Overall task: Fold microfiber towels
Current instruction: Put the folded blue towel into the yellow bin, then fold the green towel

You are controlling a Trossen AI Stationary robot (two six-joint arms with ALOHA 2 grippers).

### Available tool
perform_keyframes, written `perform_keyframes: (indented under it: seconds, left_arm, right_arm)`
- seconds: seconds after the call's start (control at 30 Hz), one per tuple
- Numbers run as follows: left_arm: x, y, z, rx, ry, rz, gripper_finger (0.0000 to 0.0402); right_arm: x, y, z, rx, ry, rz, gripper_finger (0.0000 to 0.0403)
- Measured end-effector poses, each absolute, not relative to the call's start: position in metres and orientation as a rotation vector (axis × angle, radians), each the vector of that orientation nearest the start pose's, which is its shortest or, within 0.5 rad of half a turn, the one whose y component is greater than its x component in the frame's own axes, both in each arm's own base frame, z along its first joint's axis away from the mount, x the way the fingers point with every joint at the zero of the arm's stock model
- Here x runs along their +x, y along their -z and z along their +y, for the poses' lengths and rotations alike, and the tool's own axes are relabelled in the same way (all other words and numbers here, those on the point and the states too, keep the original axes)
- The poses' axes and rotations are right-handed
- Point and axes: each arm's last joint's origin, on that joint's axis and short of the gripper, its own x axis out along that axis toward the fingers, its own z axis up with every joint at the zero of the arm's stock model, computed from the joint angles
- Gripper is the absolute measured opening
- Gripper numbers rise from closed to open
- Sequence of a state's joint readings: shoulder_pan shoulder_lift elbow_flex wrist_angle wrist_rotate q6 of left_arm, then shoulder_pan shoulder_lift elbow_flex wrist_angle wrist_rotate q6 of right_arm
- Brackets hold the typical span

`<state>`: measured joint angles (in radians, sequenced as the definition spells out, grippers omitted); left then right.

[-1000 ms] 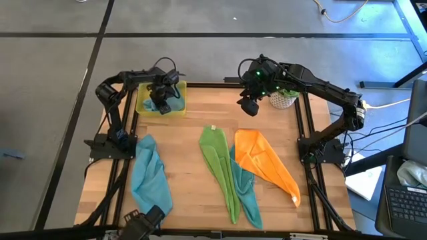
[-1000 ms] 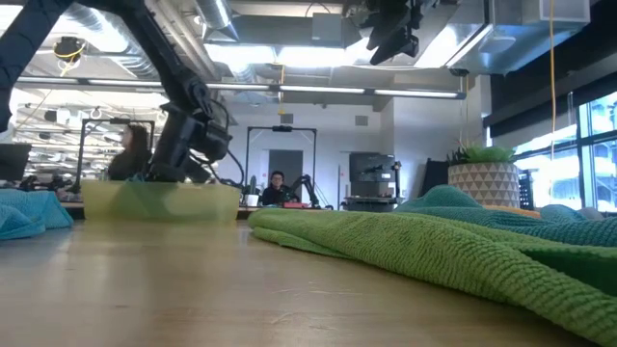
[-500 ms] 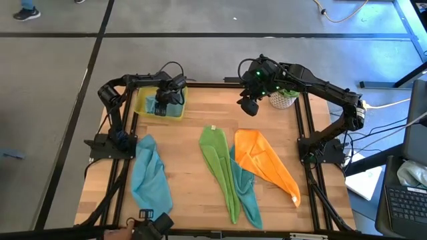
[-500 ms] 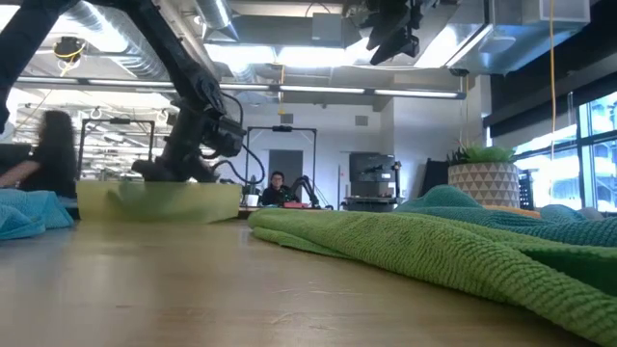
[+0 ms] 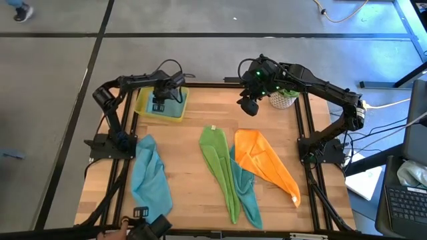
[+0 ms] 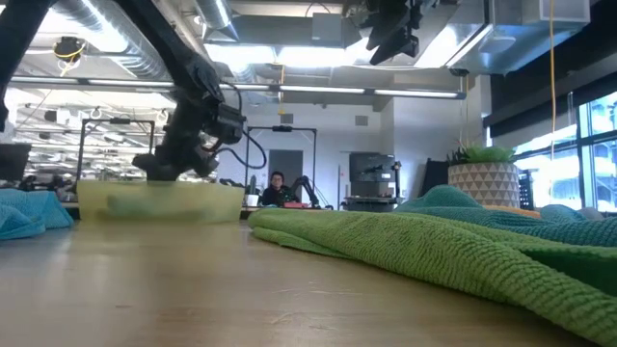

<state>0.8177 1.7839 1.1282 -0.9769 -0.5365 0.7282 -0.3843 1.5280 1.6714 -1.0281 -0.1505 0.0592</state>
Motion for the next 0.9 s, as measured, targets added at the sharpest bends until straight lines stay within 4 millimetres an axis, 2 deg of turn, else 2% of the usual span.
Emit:
perform_keyframes:
  seconds: [0.23, 0.37, 0.5, 0.57, 0.67, 0.73, 0.9]
  left_arm:
    - [0.187, -0.186, 0.221, 0.066, -0.517, 1.907, 0.0135]
    - [0.181, -0.201, 0.209, -0.010, -0.534, 1.875, 0.0135]
    - [0.174, -0.229, 0.197, -0.055, -0.633, 1.739, 0.0135]
    - [0.171, -0.244, 0.187, -0.184, -0.640, 1.602, 0.0135]
    - [0.168, -0.266, 0.170, -0.434, -0.561, 1.331, 0.0135]
    - [0.171, -0.275, 0.162, -0.506, -0.510, 1.213, 0.0135]
    - [0.178, -0.276, 0.140, -0.645, -0.253, 1.166, 0.0135]
  right_arm:
    - [0.284, -0.388, -0.110, 0.279, 0.241, 0.838, 0.0197]
    - [0.284, -0.388, -0.110, 0.301, 0.251, 0.836, 0.0197]
    - [0.284, -0.388, -0.109, 0.302, 0.248, 0.839, 0.0197]
    - [0.284, -0.387, -0.109, 0.306, 0.249, 0.844, 0.0197]
    - [0.284, -0.387, -0.109, 0.329, 0.259, 0.843, 0.0197]
    - [0.284, -0.387, -0.109, 0.328, 0.259, 0.840, 0.0197]
    - [0.284, -0.388, -0.109, 0.320, 0.256, 0.838, 0.0197]
